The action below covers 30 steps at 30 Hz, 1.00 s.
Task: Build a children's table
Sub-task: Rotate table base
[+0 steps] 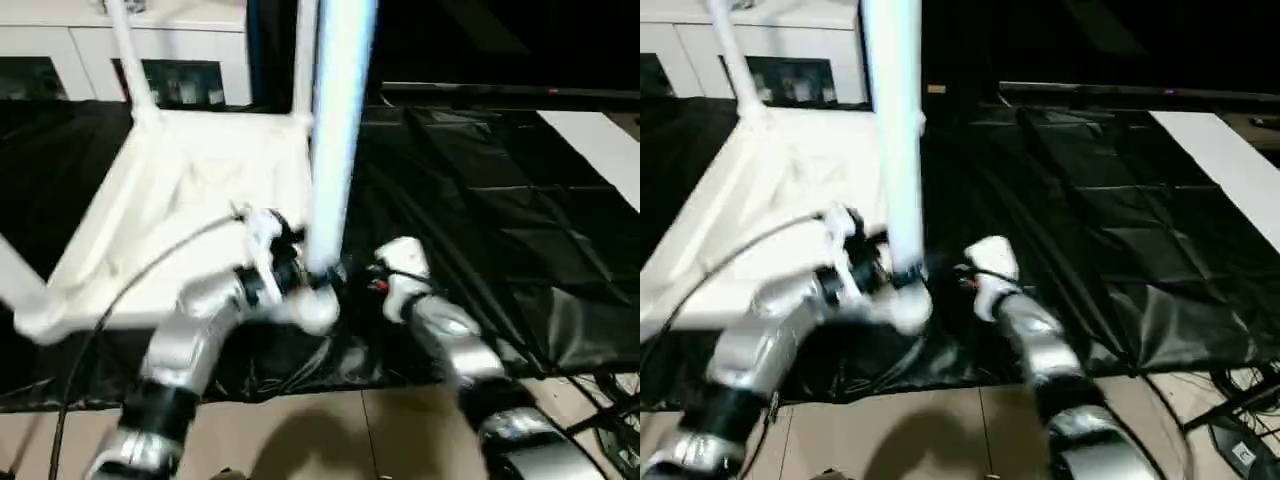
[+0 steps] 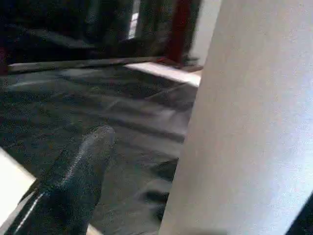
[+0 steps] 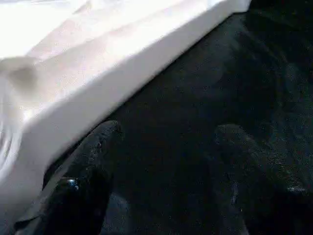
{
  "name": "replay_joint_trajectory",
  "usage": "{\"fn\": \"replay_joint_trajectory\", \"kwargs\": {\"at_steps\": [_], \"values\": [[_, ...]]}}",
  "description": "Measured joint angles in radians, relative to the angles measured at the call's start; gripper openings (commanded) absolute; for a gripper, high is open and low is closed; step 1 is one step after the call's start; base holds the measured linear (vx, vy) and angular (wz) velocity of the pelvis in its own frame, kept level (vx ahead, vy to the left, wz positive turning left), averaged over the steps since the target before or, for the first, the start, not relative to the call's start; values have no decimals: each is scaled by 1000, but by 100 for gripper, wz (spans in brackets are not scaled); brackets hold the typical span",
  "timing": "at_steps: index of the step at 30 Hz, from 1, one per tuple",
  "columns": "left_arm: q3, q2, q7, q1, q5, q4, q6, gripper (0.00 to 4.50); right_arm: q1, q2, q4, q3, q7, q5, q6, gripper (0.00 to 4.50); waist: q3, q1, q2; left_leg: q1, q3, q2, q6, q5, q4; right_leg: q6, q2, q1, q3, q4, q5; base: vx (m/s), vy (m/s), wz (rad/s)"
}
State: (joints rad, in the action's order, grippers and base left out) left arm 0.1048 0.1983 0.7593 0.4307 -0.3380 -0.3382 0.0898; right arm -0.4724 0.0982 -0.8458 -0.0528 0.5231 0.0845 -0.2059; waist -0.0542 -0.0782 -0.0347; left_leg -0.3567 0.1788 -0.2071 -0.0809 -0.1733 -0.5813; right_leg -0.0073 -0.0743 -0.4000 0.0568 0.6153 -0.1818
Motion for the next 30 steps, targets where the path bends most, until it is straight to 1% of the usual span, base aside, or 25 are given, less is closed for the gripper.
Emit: {"fn": "replay_joint_trajectory", "kwargs": {"at_steps": [4, 8, 10, 11, 14, 17, 18, 20, 22, 24, 25, 27, 29, 30], "values": [[-16, -1, -30, 9, 33, -73, -53, 443, 59, 27, 78, 4, 31, 5, 4, 340, -1, -4, 6, -1, 0, 0, 0, 0, 0, 0, 0, -1, 0, 0, 0, 0, 0, 0], [-18, -11, 6, -27, 16, -37, -56, 443, 102, 35, 188, 3, 56, 30, 26, 340, -1, -11, 14, -2, 0, 0, 0, 0, 1, 0, 0, -1, 0, -2, 0, 0, 0, 0], [-15, -5, 49, -78, -15, 29, -44, 443, 146, 45, 274, 2, 75, 42, 50, 340, -1, -12, 21, -2, 0, 0, 1, -1, 2, 0, 0, 0, 1, -4, 0, 0, 0, 0], [-10, 4, 69, -107, -28, 63, -31, 443, 170, 55, 312, 2, 82, 49, 67, 340, -1, -13, 25, -2, 0, 0, 1, -1, 2, 0, -1, 0, 1, -5, 0, 0, 0, 0], [-7, 55, 96, -163, -40, 118, -13, 443, 220, 79, 398, 1, 98, 64, 99, 340, -1, -12, 31, -2, 0, 0, 1, 0, 3, 0, 0, 0, 1, -4, 0, 0, 0, 0], [-8, 114, 113, -213, -37, 183, 11, 443, 272, 103, 491, -4, 114, 70, 137, 340, 0, -11, 33, 0, 0, 0, 1, 0, 3, 2, 0, 1, 1, -4, -1, 0, 0, 0], [-9, 129, 117, -224, -33, 191, 15, 443, 279, 110, 502, -6, 117, 70, 143, 340, 0, -11, 33, 0, 0, 0, 1, 0, 3, 5, 0, 1, 1, -4, -3, 0, 0, 0], [-8, 155, 104, -246, 18, 199, 12, 443, 300, 124, 542, -12, 118, 66, 169, 340, 0, -10, 34, 0, 0, 0, 1, 0, 2, 6, 0, 1, 1, -4, -3, 0, 0, 0], [-21, 154, 51, -256, 50, 198, 10, 443, 319, 132, 571, -15, 109, 59, 193, 340, 0, -10, 34, 0, 0, 0, 1, 0, 2, 6, 0, 1, 1, -4, -4, 0, 0, 0], [-64, 130, -54, -265, 81, 183, -16, 443, 334, 128, 606, -12, 69, 49, 223, 340, 0, -9, 36, -1, -1, 0, 1, 0, 2, 6, 0, 1, 1, -4, -4, 0, 0, 0], [-105, 111, -111, -279, 79, 186, -30, 443, 352, 121, 634, -1, 40, 49, 241, 340, 0, -9, 36, -1, -1, 0, 1, 0, 2, 6, 0, 1, 1, -4, -4, 0, 0, 0], [-156, 94, -178, -304, 75, 201, -33, 443, 370, 116, 659, 11, 8, 49, 257, 340, 0, -9, 37, -2, -1, 0, 1, -1, 3, 8, 0, 0, 1, -5, -5, 0, 0, 0], [-231, 19, -292, -356, 54, 262, -35, 443, 417, 97, 724, 26, -33, 49, 273, 340, 0, -8, 37, -2, -1, 1, 1, -2, 4, 8, 0, 0, 1, -6, -5, 0, 0, 0], [-247, -4, -327, -368, 47, 275, -34, 443, 425, 91, 733, 25, -47, 46, 277, 340, 0, -9, 37, -3, -1, 1, 1, -1, 4, 9, 0, 0, 1, -7, -5, 0, 0, 0]]}}
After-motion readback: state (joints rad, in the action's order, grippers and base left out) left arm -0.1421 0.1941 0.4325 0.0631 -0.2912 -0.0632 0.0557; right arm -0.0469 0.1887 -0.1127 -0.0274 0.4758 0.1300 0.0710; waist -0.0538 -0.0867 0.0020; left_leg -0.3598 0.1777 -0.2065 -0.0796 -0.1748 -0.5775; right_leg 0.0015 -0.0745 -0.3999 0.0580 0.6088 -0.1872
